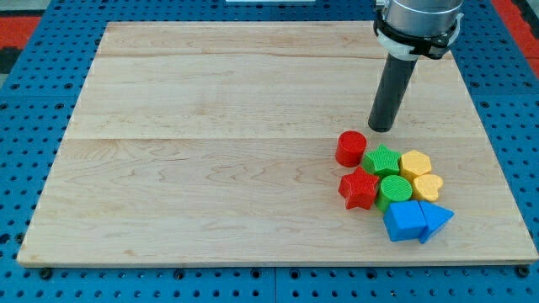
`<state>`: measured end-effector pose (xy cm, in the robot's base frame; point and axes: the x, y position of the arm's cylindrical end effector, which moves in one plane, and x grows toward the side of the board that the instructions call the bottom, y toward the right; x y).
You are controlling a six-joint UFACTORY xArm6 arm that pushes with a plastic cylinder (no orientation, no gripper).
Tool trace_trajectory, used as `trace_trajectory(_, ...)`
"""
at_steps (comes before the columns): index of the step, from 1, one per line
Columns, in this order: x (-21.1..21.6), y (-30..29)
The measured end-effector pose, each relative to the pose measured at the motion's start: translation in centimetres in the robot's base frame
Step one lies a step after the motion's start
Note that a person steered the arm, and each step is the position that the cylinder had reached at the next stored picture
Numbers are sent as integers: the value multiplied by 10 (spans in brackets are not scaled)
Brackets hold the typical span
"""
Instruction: Move the heart into the green star
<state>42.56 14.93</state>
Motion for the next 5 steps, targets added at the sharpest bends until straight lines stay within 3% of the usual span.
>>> trace_trajectory(3, 0, 23)
trace_trajectory(4, 5, 108)
trace_trajectory(5, 79, 179)
